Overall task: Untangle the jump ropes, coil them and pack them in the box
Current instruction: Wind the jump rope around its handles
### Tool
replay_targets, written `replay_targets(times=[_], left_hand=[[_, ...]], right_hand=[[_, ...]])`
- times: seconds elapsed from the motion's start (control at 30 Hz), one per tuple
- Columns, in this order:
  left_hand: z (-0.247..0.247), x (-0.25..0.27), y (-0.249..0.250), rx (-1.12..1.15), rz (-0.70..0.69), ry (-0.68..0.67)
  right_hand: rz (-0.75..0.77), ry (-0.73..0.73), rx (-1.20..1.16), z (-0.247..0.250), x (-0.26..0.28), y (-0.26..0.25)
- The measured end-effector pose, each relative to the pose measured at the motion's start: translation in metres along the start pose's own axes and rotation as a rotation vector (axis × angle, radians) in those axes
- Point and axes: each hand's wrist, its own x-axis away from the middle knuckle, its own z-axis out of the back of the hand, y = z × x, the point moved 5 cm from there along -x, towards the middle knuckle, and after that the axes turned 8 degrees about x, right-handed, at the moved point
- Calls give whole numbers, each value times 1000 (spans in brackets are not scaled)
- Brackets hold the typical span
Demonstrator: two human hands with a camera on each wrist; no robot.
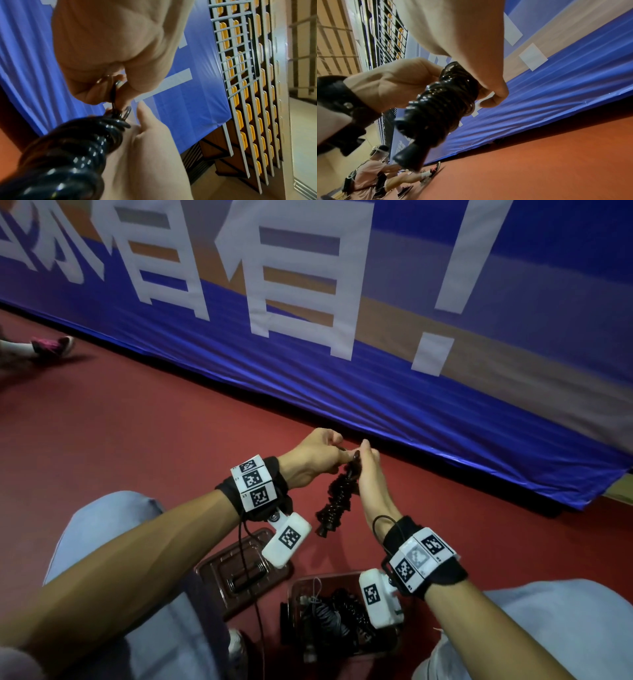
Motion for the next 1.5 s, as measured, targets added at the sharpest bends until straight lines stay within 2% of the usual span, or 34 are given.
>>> replay_targets(times=[0.13, 0.27, 0.4, 0.5, 0.73, 0.87, 1.07, 1.2, 1.33, 1.5], left_hand=[[8, -7, -5, -85, 72, 36], [16, -8, -7, 46, 203, -51], [29, -8, -6, 127, 344, -100], [32, -7, -10, 149, 454, -144], [29, -8, -31, 68, 513, -98], [31, -11, -40, 108, 450, 51], [27, -9, -43, 177, 344, 106], [21, -4, -63, 133, 310, 134], [5, 7, -118, -159, 326, 99], [-12, 18, -235, -342, 505, 162]], right_hand=[[24, -23, 163, -6, 0, 10], [94, -79, 123, -6, -4, 12], [257, -190, 392, 0, -2, 5], [308, -244, 485, -4, 5, 5], [359, -315, 618, 0, 12, 25], [270, -306, 535, 7, 14, 41], [159, -367, 547, 10, 22, 57], [20, -313, 525, 14, 18, 89], [-61, -447, 704, 17, 14, 145], [-192, -608, 803, 14, 28, 238]])
